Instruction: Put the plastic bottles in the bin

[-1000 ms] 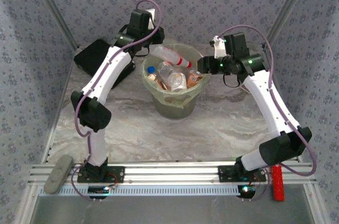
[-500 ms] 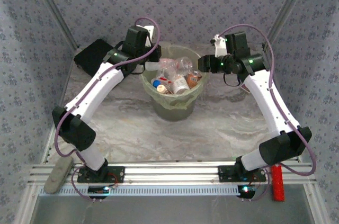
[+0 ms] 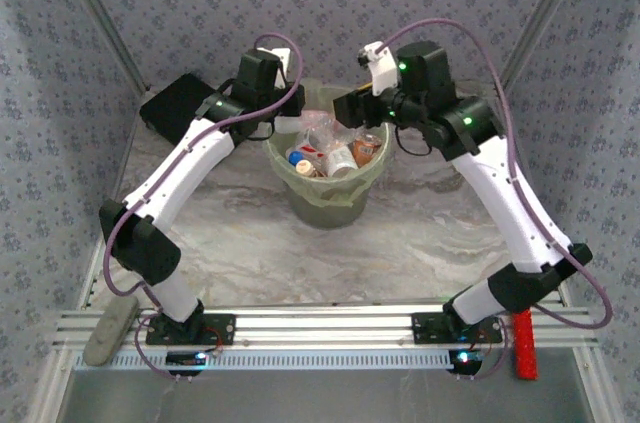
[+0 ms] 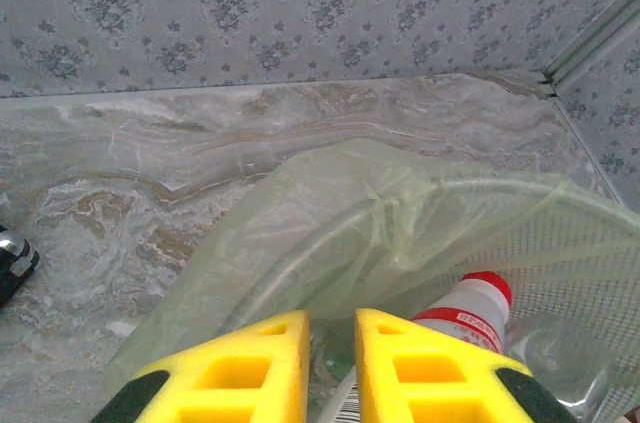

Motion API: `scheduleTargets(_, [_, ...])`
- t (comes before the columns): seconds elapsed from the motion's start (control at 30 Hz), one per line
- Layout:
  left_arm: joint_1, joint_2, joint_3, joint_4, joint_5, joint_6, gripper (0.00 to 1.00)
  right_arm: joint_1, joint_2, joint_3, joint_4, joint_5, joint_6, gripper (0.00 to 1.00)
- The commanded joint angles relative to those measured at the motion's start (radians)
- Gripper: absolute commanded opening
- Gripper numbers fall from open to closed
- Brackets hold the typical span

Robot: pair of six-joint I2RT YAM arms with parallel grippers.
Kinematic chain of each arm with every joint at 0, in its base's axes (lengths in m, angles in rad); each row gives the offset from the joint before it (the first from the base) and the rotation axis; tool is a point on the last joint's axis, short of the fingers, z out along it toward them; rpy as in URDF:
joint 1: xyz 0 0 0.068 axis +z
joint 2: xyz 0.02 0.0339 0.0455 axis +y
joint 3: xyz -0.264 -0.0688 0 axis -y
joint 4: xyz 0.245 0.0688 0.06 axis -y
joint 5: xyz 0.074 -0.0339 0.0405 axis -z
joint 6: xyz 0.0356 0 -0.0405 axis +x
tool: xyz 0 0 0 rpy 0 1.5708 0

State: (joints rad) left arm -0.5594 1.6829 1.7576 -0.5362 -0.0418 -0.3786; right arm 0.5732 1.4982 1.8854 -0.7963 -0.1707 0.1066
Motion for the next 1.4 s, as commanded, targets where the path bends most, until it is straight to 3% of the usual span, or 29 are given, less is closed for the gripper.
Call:
scheduleTargets(0.0, [-0.001, -0.030, -0.038, -0.006, -0.021, -0.011, 0.20, 0.004, 0.016, -0.088, -0.007, 0.159, -0.022, 0.62])
scheduleTargets(0.27, [0.009, -0.051, -0.121, 0.040, -0.022, -0.031, 0.20, -0.066, -0.037, -0.312, 0.100, 0.114, 0.028, 0.59])
scheduleTargets(0.57, [0.019, -0.031, -0.124, 0.041, -0.026, -0.019, 0.19, -0.102, -0.029, -0.321, 0.077, 0.105, 0.027, 0.57])
scheduleTargets(0.87, [0.021, -0.014, 0.086, -0.017, 0.041, 0.017, 0.48, -0.104, 0.037, -0.002, -0.054, 0.085, -0.027, 0.62])
scheduleTargets(1.03, [0.025, -0.017, 0.183, -0.054, 0.033, 0.046, 0.59, -0.140, 0.055, 0.076, -0.096, 0.075, -0.024, 0.64])
scheduleTargets(1.13, [0.043, -0.048, 0.180, -0.077, 0.011, 0.061, 0.64, -0.202, 0.018, 0.041, -0.101, 0.059, -0.015, 0.65])
scheduleTargets(1.23, [0.078, -0.133, 0.058, -0.043, -0.022, 0.060, 0.71, -0.302, -0.048, -0.064, -0.090, 0.043, -0.004, 0.67])
scheduleTargets(1.37, [0.138, -0.282, -0.191, 0.026, -0.080, 0.053, 0.83, -0.446, -0.155, -0.282, -0.010, 0.029, 0.000, 0.82])
